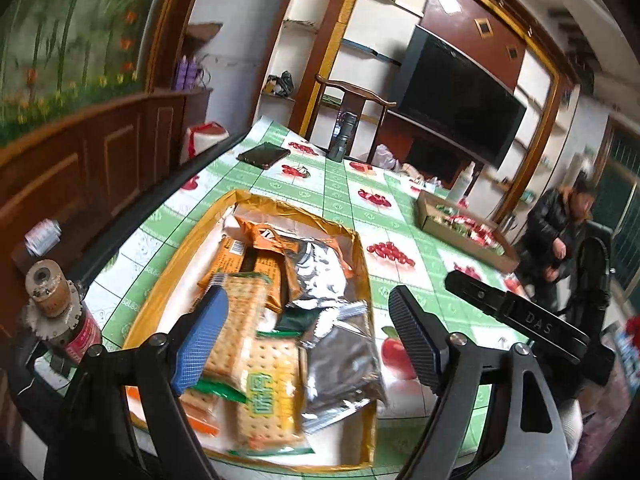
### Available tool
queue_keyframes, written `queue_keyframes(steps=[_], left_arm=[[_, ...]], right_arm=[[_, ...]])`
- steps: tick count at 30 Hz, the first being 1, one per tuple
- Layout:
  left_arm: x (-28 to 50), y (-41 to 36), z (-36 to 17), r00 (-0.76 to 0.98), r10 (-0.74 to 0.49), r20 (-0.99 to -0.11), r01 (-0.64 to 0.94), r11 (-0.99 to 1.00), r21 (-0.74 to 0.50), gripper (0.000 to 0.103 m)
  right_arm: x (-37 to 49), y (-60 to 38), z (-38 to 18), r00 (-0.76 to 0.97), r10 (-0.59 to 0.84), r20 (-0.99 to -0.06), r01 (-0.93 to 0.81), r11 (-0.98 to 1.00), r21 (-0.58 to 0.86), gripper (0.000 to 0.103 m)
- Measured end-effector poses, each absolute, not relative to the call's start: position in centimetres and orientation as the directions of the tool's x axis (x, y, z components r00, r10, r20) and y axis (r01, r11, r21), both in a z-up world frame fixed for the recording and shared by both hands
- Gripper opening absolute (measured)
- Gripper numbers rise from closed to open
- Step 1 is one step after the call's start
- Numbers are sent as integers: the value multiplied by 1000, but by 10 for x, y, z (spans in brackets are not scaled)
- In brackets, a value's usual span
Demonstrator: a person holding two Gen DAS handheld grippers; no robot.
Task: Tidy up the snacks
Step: 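Open both tools and withdraw them from the white tray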
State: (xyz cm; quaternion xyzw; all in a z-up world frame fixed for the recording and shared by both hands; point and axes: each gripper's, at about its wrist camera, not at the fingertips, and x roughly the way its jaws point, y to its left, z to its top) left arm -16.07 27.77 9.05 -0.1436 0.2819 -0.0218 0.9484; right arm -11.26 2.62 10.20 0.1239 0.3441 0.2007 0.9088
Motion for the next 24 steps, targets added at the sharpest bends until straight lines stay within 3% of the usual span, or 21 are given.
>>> queue_keyframes(steps=[11,24], left_arm=[[-165,188,83,796,-24,-605,15,1000,-19,84],[-165,184,77,765,42,-642,-37,999,21,84]], right_arm=[[-150,-31,76,728,333,-600,-160,932,324,79],[-168,-11,82,734,297,-610,-211,955,210,82]])
